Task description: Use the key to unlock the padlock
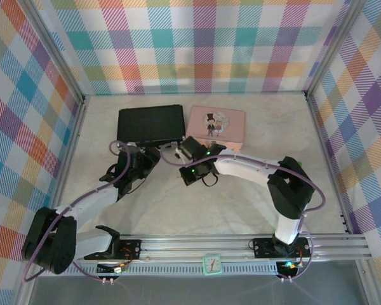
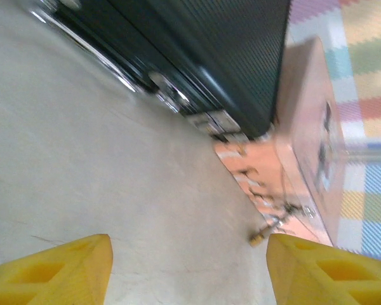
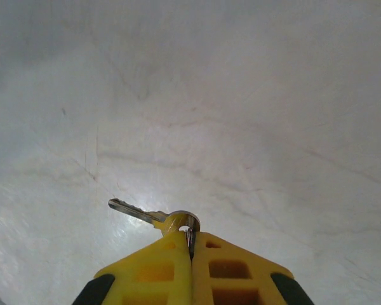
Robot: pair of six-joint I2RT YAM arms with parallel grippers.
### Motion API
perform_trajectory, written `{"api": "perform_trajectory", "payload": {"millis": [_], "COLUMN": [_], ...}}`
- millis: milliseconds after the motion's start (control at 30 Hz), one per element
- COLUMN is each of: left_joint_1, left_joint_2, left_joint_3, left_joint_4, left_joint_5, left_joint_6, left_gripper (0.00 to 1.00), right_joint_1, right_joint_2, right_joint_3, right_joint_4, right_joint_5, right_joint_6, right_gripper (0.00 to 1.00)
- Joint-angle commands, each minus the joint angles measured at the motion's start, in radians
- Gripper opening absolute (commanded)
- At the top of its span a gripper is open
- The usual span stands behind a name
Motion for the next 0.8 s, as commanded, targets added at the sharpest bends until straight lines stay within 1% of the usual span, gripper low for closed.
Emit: {"api": "perform_trajectory", "payload": {"millis": [0,133,233,333,433,633,767], "left_joint_1": [-0.075,-0.139,-0.157,-0.171,-0.184,-0.199,-0.215], "left_joint_2": [0.061,0.146,0.206,0.254,0.281,0.249,0.246], "left_joint_3": [0.021,0.038,0.055,0.071,0.089,0.102,0.114], "left_joint_4": [0.233,0.419,0.542,0.618,0.61,0.447,0.427], "left_joint_5": [0.021,0.052,0.113,0.172,0.195,0.135,0.144], "left_joint_6": [-0.047,-0.031,-0.028,-0.017,0.01,0.088,0.117], "left_gripper": [0.66,0.67,0.67,0.67,0.67,0.67,0.56], "right_joint_1": [-0.043,-0.072,-0.099,-0.131,-0.151,-0.173,-0.186], "right_joint_2": [-0.022,-0.051,-0.069,-0.094,-0.115,-0.154,-0.158], "right_joint_3": [-0.007,-0.038,-0.072,-0.111,-0.129,-0.154,-0.165], "right_joint_4": [-0.008,0.039,0.087,0.154,0.192,0.216,0.247], "right_joint_5": [-0.059,-0.08,-0.111,-0.151,-0.171,-0.187,-0.209], "right_joint_6": [0.124,0.232,0.297,0.34,0.36,0.374,0.393], "right_gripper": [0.0,0.0,0.0,0.0,0.0,0.0,0.0]}}
